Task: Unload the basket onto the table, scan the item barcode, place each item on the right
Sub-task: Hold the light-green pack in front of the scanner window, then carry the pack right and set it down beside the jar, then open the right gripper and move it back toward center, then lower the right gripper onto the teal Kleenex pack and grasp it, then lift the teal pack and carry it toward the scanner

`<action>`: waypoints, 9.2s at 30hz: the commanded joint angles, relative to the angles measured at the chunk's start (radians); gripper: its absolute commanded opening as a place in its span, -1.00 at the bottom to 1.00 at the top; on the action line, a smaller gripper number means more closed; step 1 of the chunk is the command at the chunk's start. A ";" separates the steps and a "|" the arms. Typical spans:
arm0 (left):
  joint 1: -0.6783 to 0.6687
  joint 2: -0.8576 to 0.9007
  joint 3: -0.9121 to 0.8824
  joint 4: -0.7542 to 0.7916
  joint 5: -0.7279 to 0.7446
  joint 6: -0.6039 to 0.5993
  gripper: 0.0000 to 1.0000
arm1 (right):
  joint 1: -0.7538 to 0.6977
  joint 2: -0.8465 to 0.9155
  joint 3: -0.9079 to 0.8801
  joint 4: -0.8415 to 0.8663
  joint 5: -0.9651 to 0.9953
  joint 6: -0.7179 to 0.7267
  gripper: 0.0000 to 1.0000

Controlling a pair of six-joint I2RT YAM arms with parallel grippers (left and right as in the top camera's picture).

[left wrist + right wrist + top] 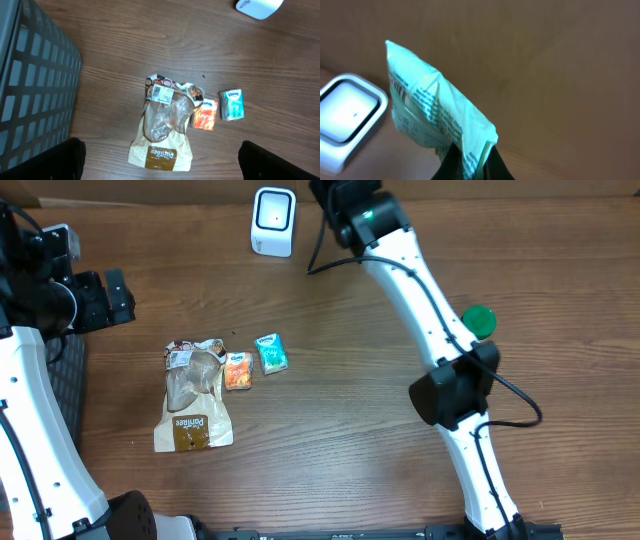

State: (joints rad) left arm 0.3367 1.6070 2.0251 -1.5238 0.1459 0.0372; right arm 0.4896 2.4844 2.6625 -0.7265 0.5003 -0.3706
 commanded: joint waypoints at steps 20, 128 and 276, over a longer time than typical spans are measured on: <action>0.008 0.003 0.012 0.002 0.003 0.023 0.99 | 0.126 0.279 0.020 0.562 0.090 -0.748 -0.92; 0.008 0.003 0.012 0.002 0.003 0.023 0.99 | -0.445 -0.336 -0.515 -0.879 -0.746 0.410 -0.37; 0.008 0.003 0.012 0.002 0.003 0.023 0.99 | 0.263 -0.169 -0.879 -0.049 -0.597 0.749 -0.62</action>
State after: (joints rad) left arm 0.3367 1.6070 2.0251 -1.5230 0.1455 0.0372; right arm 0.7719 2.3051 1.7828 -0.7658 -0.2012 0.3553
